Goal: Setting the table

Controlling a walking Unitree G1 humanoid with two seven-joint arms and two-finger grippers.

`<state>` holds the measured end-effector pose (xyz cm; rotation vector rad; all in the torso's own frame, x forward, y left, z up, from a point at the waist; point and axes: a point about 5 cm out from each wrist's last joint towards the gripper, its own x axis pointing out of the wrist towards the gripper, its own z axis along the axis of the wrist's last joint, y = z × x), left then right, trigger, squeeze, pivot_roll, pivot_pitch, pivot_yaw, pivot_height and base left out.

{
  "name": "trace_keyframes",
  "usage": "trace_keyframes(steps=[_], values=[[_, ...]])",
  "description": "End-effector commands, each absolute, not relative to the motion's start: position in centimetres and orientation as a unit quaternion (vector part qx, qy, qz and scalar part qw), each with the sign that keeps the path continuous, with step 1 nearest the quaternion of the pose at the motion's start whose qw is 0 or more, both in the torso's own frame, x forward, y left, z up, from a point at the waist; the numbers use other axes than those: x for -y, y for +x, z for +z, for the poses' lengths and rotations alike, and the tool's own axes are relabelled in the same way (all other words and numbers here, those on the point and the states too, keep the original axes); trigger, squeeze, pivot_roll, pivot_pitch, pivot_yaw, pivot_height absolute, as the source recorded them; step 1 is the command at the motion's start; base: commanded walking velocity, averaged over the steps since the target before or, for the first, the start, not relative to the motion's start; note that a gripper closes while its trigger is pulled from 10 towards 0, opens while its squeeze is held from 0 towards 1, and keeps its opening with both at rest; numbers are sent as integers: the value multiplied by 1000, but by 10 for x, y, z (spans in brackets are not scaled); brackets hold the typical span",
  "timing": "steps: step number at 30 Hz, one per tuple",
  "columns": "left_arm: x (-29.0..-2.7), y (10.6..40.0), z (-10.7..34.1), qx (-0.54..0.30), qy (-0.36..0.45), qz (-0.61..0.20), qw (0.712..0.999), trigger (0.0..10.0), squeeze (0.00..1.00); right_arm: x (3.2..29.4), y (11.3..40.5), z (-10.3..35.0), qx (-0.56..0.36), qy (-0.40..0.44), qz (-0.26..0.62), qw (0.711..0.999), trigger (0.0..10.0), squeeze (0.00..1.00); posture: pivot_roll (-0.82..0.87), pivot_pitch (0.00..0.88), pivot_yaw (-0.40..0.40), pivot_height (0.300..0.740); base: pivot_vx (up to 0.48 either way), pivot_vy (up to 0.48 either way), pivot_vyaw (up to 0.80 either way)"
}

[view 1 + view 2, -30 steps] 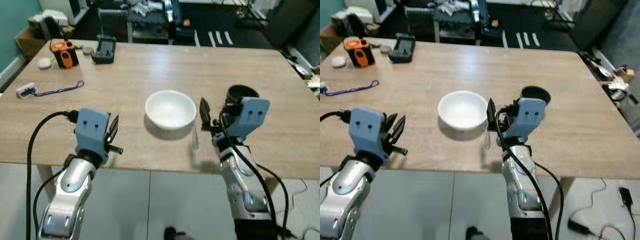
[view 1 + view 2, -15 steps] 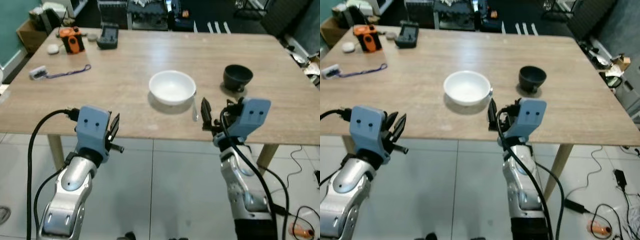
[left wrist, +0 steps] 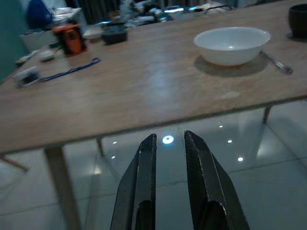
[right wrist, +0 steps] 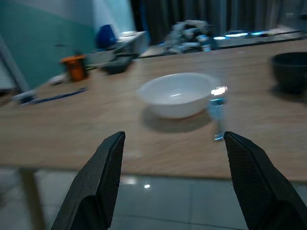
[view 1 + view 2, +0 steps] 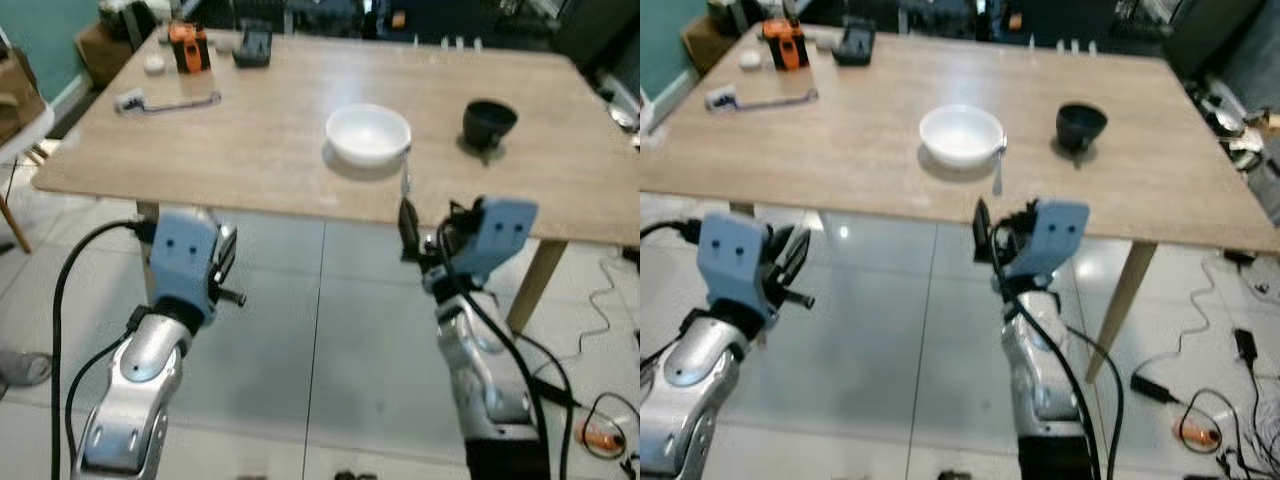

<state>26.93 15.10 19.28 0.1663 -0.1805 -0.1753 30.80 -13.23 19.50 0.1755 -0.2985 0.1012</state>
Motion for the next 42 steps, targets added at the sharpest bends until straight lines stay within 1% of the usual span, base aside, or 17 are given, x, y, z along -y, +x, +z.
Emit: trace_keyframes(steps=[1, 6, 15, 25, 26, 28, 30, 31, 34, 35, 37, 39, 42], values=[[-150, 268, 189, 81, 81, -90, 989, 10000, 0, 134, 307, 193, 144, 82, 46, 985, 10000, 0, 17, 76, 57, 740, 0, 0, 0], [-150, 268, 189, 80, 82, -91, 989, 10000, 0, 135, 308, 192, 141, 85, 46, 985, 10000, 0, 17, 76, 58, 740, 0, 0, 0], [-149, 269, 189, 80, 82, -93, 989, 10000, 0, 136, 309, 191, 136, 90, 44, 986, 10000, 0, 16, 74, 57, 740, 0, 0, -800], [-149, 269, 181, 67, 84, -97, 989, 10000, 0, 138, 310, 183, 121, 77, 38, 989, 10000, 0, 13, 65, 55, 740, 0, 0, -800], [-151, 269, 166, 36, 79, -105, 991, 10000, 0, 144, 310, 166, 92, 54, 33, 994, 10000, 0, 9, 61, 54, 740, 0, 0, -800], [-153, 269, 157, 19, 76, -110, 991, 10000, 0, 147, 310, 156, 75, 41, 32, 996, 10000, 0, 9, 61, 54, 740, 0, 0, -800], [-161, 268, 142, -12, 68, -106, 992, 10000, 0, 149, 308, 135, 33, 28, 45, 998, 10000, 0, 8, 59, 51, 740, 0, 0, -800], [-175, 264, 113, -65, 74, -101, 990, 10000, 0, 154, 301, 99, -37, 5, 60, 997, 10000, 0, 8, 59, 47, 740, 0, 0, -800], [-188, 258, 88, -111, 84, -93, 986, 10000, 0, 160, 292, 70, -88, -20, 63, 994, 10000, 0, 7, 58, 45, 740, 0, 0, -800], [-196, 252, 67, -150, 90, -94, 980, 10000, 0, 163, 282, 46, -139, -19, 76, 987, 10000, 0, 7, 59, 40, 740, 0, 0, -800], [-203, 242, 44, -186, 107, -93, 972, 10000, 0, 170, 268, 20, -187, -33, 73, 979, 10000, 0, 4, 58, 35, 740, 0, 0, -800], [-206, 239, 38, -196, 107, -90, 971, 10000, 0, 172, 263, 13, -199, -33, 72, 977, 10000, 0, 4, 58, 36, 740, 0, 0, -800], [-210, 235, 32, -203, 114, -79, 969, 10000, 0, 173, 256, 7, -207, -11, 77, 975, 10000, 0, -1, 62, 39, 740, 0, 0, -800]])
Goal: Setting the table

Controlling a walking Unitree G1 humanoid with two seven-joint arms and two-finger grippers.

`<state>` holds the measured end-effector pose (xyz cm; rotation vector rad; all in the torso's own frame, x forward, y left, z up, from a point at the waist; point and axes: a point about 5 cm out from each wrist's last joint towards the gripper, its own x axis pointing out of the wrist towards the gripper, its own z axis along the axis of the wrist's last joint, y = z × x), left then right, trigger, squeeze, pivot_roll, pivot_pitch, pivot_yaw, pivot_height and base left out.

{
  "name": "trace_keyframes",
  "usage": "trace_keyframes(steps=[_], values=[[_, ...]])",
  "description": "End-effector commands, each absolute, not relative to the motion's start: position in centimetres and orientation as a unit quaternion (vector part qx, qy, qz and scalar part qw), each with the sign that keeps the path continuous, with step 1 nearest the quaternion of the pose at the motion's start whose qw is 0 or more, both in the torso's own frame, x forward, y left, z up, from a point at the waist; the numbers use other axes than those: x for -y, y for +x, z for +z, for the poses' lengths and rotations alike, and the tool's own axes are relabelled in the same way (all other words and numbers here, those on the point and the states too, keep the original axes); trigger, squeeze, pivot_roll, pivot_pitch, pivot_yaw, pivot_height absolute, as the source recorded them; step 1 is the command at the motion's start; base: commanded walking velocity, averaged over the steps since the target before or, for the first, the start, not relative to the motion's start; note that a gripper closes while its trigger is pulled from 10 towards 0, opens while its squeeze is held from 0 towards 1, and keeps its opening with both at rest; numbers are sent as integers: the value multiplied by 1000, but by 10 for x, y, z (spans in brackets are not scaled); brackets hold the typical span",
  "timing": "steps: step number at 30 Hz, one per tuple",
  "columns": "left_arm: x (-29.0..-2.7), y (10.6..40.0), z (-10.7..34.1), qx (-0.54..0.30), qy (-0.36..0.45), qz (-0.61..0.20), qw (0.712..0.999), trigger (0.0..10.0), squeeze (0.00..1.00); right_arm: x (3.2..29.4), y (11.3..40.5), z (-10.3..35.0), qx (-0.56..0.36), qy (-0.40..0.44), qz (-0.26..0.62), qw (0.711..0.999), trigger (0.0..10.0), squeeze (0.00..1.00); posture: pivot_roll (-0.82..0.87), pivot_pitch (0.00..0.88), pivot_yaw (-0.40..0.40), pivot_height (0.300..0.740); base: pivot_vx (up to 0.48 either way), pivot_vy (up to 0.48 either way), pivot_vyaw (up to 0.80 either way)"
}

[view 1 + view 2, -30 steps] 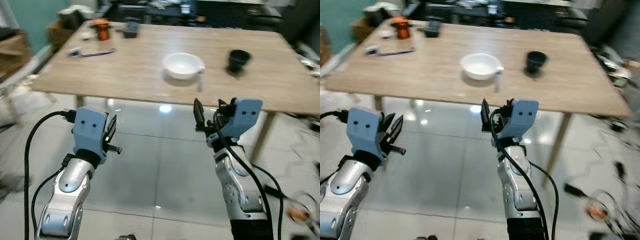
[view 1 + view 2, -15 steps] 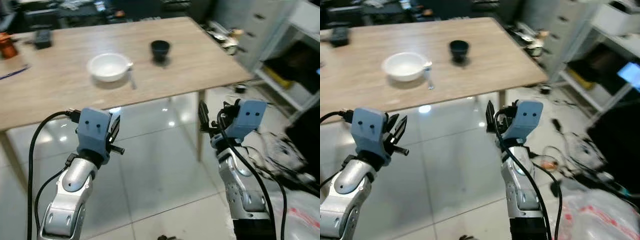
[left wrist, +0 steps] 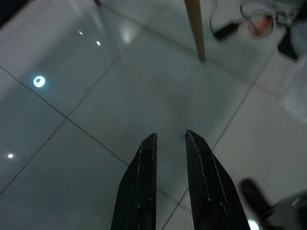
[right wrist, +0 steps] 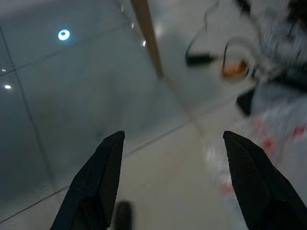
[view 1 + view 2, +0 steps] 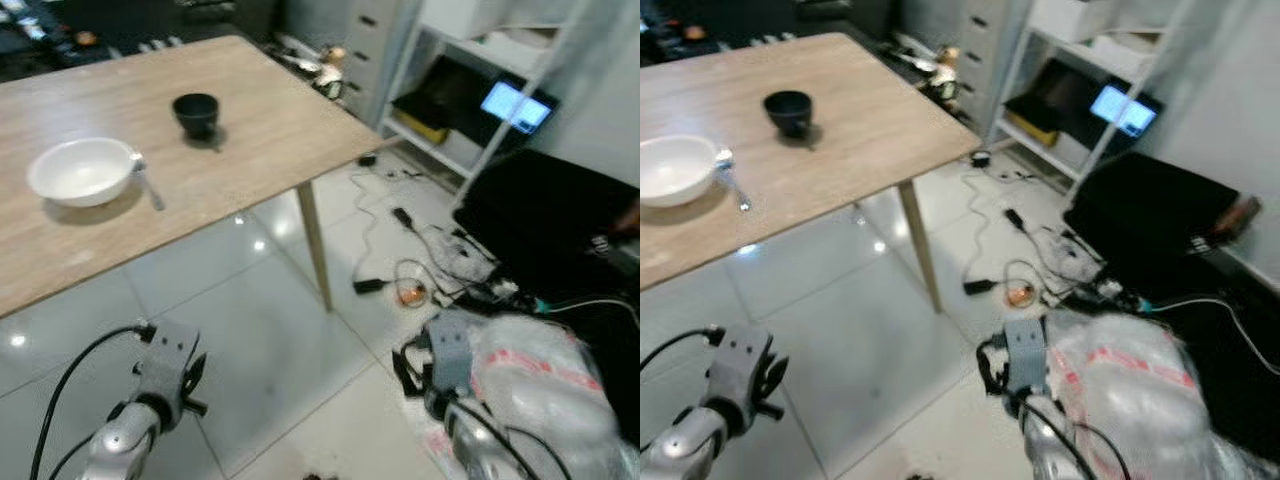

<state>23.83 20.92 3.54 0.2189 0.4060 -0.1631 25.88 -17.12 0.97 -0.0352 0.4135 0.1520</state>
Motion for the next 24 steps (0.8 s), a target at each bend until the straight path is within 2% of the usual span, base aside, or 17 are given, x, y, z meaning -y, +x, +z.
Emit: trace_keyframes(steps=[1, 11, 24], values=[[-210, 234, 32, -200, 116, -76, 970, 10000, 0, 172, 256, 9, -199, -4, 79, 977, 10000, 0, -4, 63, 40, 740, 0, 0, -800], [-199, 243, 40, -155, 133, -120, 972, 10000, 0, 166, 275, 36, -122, 18, 78, 989, 10000, 0, -11, 69, 44, 740, 0, 0, -800], [-193, 247, 43, -135, 125, -137, 973, 10000, 0, 162, 274, 36, -113, 19, 83, 990, 10000, 0, -14, 74, 45, 740, 0, 0, -800]])
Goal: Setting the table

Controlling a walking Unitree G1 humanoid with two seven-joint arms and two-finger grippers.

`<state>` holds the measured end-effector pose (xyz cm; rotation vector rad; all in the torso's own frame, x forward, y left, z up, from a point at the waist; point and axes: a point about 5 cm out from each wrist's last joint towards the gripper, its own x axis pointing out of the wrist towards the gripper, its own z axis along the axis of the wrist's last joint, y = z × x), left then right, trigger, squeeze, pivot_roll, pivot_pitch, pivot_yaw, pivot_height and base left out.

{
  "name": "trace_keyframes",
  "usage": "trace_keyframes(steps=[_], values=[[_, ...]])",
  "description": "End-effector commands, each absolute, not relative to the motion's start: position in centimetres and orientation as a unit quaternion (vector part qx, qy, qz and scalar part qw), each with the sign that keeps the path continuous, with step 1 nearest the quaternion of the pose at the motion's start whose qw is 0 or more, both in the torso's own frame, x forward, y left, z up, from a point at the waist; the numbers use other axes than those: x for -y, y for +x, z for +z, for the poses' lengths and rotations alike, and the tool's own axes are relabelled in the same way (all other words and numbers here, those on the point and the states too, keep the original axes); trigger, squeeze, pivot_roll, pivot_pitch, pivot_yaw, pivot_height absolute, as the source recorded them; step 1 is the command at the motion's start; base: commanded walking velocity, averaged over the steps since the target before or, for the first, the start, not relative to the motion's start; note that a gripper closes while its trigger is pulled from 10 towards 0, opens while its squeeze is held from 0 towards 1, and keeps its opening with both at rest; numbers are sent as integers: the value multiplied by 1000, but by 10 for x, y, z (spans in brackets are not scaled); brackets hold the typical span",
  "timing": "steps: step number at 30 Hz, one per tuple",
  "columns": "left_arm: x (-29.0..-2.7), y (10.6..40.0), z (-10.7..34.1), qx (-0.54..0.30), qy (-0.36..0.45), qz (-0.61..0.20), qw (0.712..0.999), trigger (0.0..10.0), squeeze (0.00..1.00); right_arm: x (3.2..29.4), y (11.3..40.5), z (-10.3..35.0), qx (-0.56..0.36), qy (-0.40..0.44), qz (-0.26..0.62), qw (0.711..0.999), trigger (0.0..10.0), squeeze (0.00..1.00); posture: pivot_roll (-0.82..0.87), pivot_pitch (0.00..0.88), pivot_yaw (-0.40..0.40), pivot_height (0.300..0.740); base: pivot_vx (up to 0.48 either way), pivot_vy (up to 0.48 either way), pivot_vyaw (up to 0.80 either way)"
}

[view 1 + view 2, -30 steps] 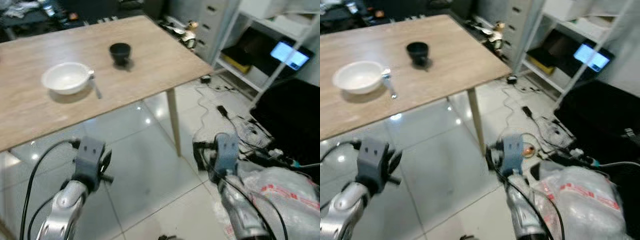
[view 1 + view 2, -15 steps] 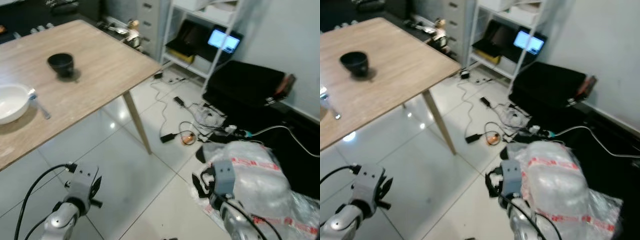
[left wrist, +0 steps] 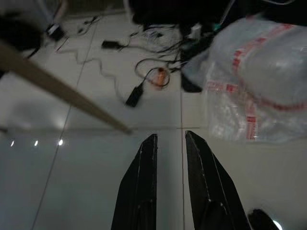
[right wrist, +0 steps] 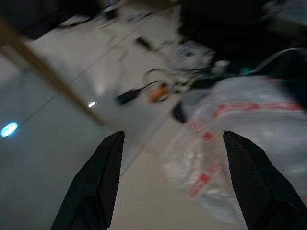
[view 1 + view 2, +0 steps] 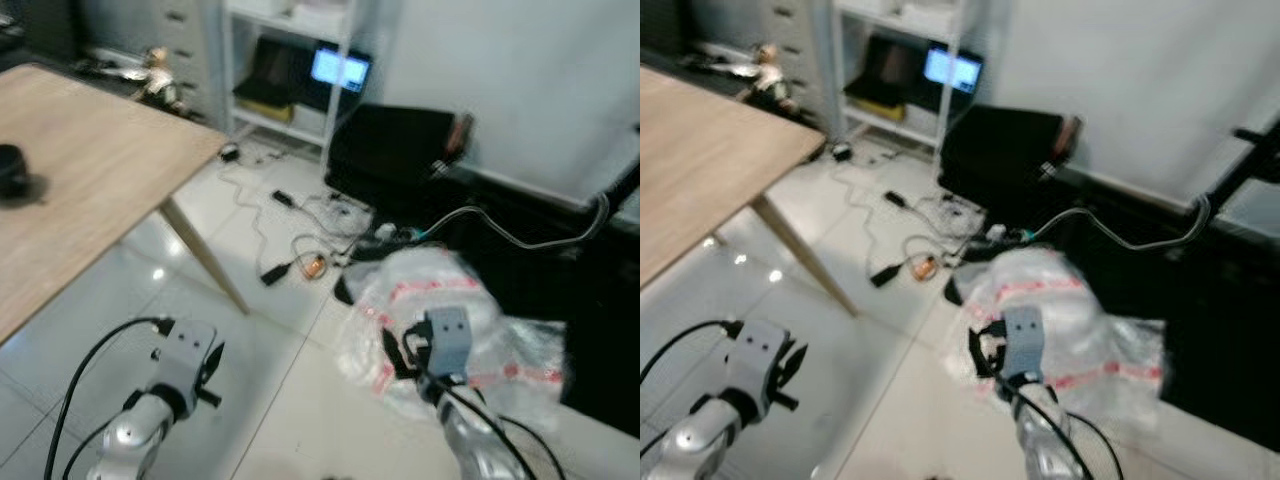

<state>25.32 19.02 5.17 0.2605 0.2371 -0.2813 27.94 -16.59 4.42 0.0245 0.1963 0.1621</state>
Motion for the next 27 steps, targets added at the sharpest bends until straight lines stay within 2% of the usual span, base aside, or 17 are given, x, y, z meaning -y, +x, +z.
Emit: trace_keyframes(steps=[1, 27], values=[[-193, 249, 44, -132, 126, -136, 974, 10000, 0, 162, 274, 36, -112, 19, 83, 990, 10000, 0, -15, 75, 46, 740, 0, 0, -800], [-189, 259, 56, -107, 125, -140, 976, 10000, 0, 162, 276, 36, -110, 19, 79, 991, 10000, 0, -13, 73, 51, 740, 0, 0, -800]])
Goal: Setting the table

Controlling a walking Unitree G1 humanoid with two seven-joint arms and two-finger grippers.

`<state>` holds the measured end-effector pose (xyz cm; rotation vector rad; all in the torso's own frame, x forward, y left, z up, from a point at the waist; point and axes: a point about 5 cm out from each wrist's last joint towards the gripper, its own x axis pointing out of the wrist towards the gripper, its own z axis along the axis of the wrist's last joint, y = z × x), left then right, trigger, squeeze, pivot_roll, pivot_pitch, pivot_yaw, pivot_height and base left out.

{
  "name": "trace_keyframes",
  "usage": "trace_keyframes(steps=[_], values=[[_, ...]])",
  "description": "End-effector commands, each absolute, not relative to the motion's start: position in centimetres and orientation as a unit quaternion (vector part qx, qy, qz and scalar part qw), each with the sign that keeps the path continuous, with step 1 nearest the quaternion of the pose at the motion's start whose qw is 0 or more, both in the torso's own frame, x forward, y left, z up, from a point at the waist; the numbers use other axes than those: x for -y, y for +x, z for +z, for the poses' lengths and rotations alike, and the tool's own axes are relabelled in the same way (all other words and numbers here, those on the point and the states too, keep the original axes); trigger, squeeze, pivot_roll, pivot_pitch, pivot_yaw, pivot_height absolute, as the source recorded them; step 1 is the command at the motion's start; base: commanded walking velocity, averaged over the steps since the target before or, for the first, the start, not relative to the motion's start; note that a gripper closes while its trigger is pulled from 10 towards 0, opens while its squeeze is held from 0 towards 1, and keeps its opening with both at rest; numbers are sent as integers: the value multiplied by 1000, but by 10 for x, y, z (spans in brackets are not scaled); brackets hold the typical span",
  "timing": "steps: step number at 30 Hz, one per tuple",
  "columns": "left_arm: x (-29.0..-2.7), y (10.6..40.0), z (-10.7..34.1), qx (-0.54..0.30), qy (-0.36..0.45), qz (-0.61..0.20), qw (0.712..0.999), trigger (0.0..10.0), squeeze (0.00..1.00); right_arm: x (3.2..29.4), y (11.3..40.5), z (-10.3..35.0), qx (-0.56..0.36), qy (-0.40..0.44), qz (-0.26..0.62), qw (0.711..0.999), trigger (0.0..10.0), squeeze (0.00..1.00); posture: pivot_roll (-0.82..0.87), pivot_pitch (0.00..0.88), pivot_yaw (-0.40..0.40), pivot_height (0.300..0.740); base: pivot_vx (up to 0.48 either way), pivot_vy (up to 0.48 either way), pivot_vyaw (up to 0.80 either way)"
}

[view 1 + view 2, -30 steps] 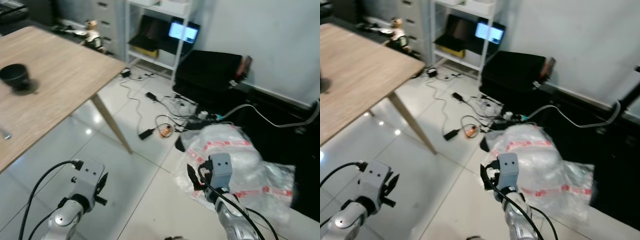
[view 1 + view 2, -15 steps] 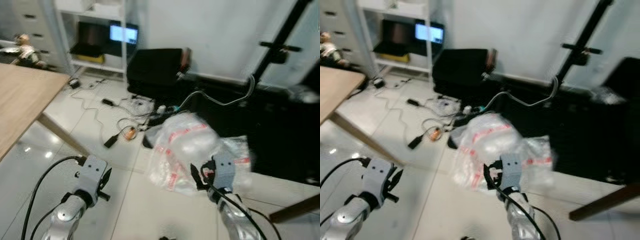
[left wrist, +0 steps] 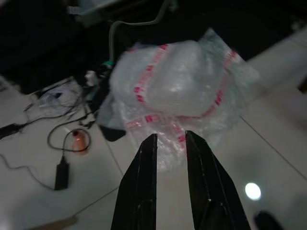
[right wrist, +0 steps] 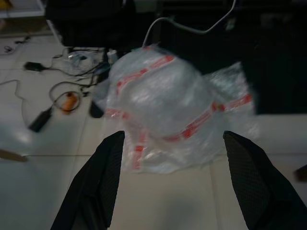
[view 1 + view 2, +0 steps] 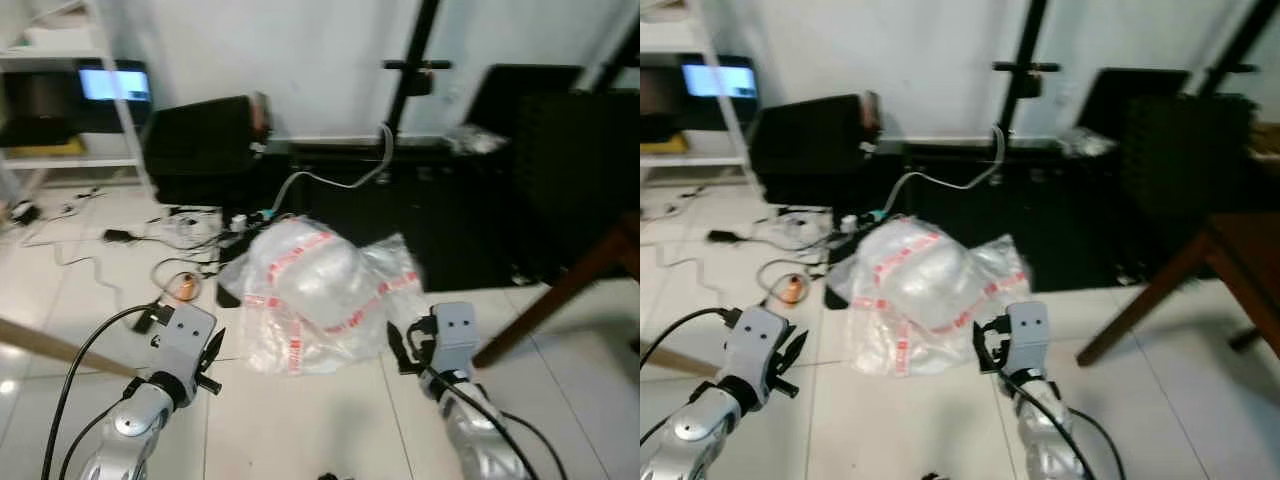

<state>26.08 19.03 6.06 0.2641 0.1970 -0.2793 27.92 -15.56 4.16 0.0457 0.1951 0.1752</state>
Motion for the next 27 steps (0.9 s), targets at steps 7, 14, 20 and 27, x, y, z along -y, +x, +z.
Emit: trace_keyframes(steps=[7, 14, 20, 27], values=[[-189, 262, 61, -97, 125, -138, 978, 10000, 0, 161, 276, 36, -109, 19, 79, 991, 10000, 0, -13, 72, 52, 740, 0, 0, -800], [-187, 265, 69, -82, 121, -138, 980, 10000, 0, 161, 279, 40, -102, 19, 79, 991, 10000, 0, -12, 70, 51, 740, 0, 0, -800], [-178, 271, 84, -56, 108, -148, 981, 10000, 0, 161, 284, 53, -79, 22, 76, 994, 10000, 0, -14, 68, 51, 740, 0, 0, -800], [-171, 279, 100, -31, 89, -150, 984, 10000, 0, 161, 289, 63, -61, 25, 75, 995, 10000, 0, -18, 62, 53, 740, 0, 0, -800]])
